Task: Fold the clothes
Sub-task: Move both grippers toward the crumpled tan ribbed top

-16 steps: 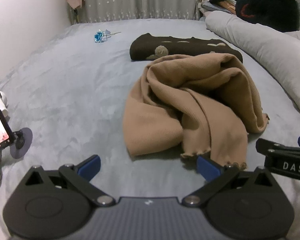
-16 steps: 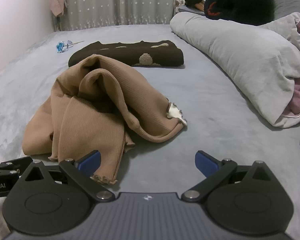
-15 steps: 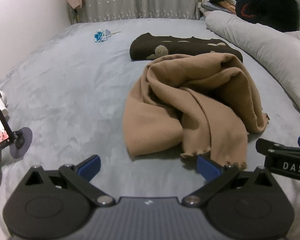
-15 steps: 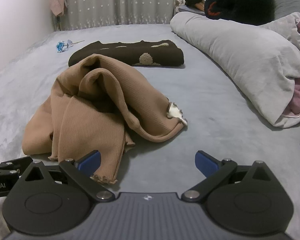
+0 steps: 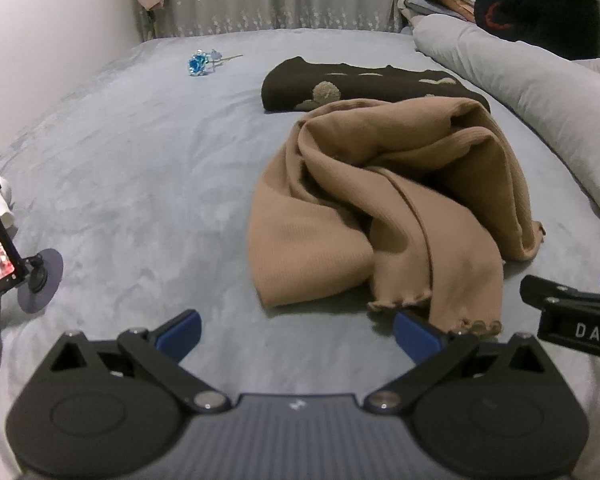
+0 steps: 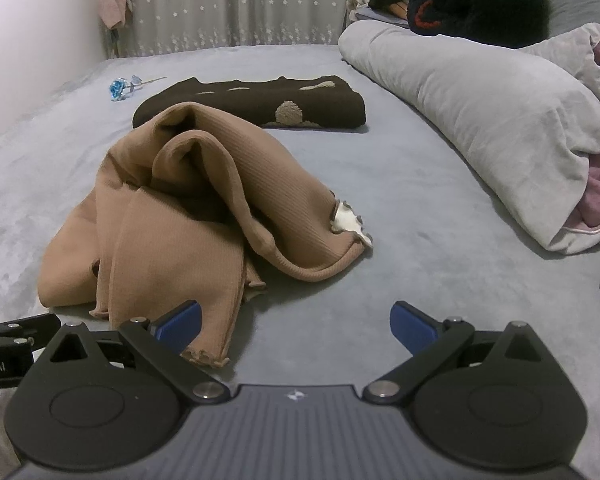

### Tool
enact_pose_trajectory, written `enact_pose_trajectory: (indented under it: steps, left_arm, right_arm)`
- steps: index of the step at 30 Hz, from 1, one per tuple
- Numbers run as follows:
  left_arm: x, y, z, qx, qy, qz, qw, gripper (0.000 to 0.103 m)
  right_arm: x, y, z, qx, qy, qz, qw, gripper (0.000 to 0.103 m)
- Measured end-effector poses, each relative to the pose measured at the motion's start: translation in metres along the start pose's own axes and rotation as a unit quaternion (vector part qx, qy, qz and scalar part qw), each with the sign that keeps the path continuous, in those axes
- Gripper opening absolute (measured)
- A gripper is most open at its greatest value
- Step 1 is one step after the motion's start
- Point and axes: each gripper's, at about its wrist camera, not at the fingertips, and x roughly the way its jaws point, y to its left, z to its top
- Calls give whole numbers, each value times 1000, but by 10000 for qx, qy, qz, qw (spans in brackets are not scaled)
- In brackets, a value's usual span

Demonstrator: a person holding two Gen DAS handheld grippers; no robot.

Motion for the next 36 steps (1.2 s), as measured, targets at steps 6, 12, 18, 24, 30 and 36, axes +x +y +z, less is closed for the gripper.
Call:
enact_pose_trajectory:
  steps: [6, 12, 18, 24, 30, 36]
  left_arm:
    - [7, 0, 0, 37, 94, 26, 9999, 103]
    - [7, 1, -1, 72, 138, 13, 9999, 103]
    - [9, 2, 0, 91, 179, 39, 9998, 103]
    - [14, 3, 3, 45, 366, -60, 9993, 103]
    - [21, 8, 6, -69, 392, -115, 9991, 103]
    - [28, 17, 12, -169, 185, -258, 9994, 103]
  right_arm:
    - [1, -1, 0, -6, 6, -3, 10000, 103]
    - [1, -2, 1, -4, 15, -6, 10000, 103]
    - [1, -2, 1, 3, 38, 9, 10000, 103]
    - [1, -3, 2, 31, 71, 42, 10000, 103]
    - [0, -2, 5, 82, 24, 185, 9998, 103]
    - [2, 5, 17, 40, 77, 461, 9989, 103]
